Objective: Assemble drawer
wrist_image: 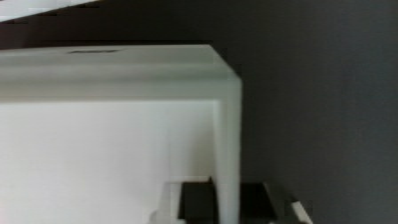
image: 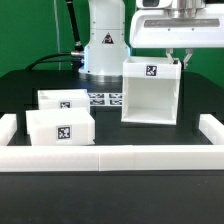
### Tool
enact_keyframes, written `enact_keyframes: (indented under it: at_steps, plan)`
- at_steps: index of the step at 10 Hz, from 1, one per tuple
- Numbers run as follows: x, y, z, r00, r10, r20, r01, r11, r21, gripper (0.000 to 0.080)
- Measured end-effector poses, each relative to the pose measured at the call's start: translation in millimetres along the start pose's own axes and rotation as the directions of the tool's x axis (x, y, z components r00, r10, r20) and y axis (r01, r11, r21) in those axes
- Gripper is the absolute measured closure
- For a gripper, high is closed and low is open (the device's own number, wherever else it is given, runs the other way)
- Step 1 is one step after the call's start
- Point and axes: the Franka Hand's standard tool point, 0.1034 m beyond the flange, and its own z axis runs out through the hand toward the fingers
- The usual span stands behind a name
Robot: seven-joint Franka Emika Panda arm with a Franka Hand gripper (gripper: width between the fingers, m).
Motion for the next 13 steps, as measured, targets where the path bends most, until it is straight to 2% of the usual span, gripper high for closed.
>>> enact_keyframes:
  at_steps: [1,3,8,10,13]
  plan:
    - [3.6,0.7,0.1,1.0,-0.026,-0.001,0.026,1.0,0.003,0.0763]
    - [27.2,0.2,-1.0,0.999,-0.048,-0.017,0.048,0.999,0.015,0.0762]
    - [67.9,-5.4,-2.4,0.996,-0.07,-0.053,0.072,0.997,0.032,0.0762]
    - [90.7,-7.4,-3.4,0.995,-0.074,-0.073,0.077,0.996,0.039,0.0762]
    - [118.9,-15.8,-4.2,0.993,-0.068,-0.1,0.073,0.996,0.051,0.0762]
